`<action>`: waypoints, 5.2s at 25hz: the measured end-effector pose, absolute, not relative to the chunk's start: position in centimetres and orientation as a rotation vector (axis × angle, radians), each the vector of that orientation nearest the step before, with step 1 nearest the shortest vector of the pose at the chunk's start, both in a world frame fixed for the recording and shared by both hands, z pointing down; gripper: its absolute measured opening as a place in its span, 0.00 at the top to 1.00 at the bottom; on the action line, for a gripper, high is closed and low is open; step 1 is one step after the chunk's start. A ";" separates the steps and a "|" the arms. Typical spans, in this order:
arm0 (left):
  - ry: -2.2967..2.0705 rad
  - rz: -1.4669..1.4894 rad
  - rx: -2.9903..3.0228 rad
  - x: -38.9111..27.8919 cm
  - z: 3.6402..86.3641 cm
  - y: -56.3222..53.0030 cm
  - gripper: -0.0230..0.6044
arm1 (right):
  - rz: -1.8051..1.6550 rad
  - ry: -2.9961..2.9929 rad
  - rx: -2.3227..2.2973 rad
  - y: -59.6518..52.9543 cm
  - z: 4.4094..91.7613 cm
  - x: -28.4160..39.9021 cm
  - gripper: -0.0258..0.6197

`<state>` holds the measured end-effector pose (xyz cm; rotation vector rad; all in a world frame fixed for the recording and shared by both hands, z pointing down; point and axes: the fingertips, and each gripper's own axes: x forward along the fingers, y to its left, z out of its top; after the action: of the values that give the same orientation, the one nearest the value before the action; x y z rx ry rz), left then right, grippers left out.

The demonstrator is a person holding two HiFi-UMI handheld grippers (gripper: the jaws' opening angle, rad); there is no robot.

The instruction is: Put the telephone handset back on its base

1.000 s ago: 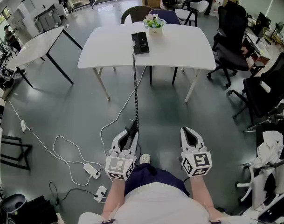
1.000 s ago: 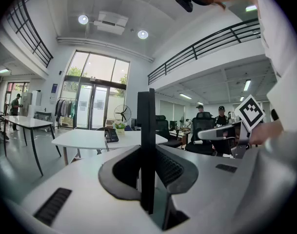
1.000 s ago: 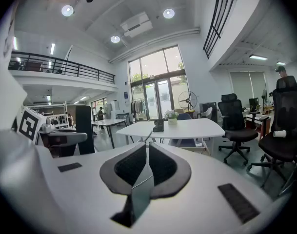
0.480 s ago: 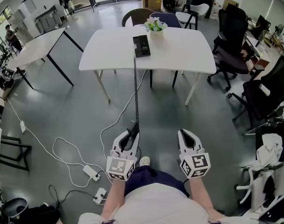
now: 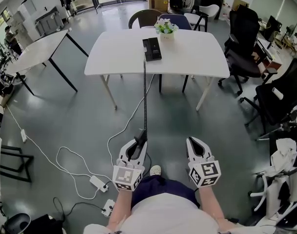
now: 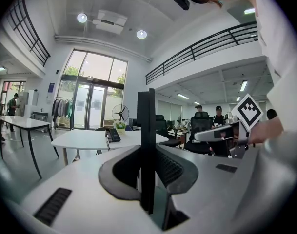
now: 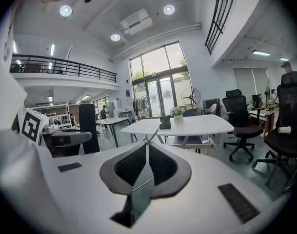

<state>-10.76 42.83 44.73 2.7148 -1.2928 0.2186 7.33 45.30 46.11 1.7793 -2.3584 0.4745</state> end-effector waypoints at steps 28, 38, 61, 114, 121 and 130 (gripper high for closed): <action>-1.319 0.220 2.655 -12.9 45.3 37.4 0.83 | 0.510 -2.412 1.660 37.8 46.9 4.2 0.89; -1.326 0.260 2.642 -10.8 45.7 31.9 0.83 | 0.542 -2.412 1.656 31.8 47.8 6.7 0.89; -1.385 0.249 2.584 -6.4 46.9 17.3 0.83 | 0.569 -2.427 1.609 17.2 49.2 11.6 0.89; -1.355 0.232 2.520 -5.8 46.9 1.5 0.83 | 0.643 -2.439 1.569 0.1 49.1 10.8 0.89; -1.282 0.243 2.539 -5.3 47.3 -3.5 0.83 | 0.662 -2.397 1.616 -4.1 49.4 11.2 0.89; -1.177 0.253 2.564 -4.5 47.9 -8.3 0.83 | 0.685 -2.353 1.676 -8.1 50.0 11.5 0.89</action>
<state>-4.53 -8.34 47.88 2.5644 -1.1766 0.2533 11.52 -8.09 49.99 1.6760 -2.3534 0.6851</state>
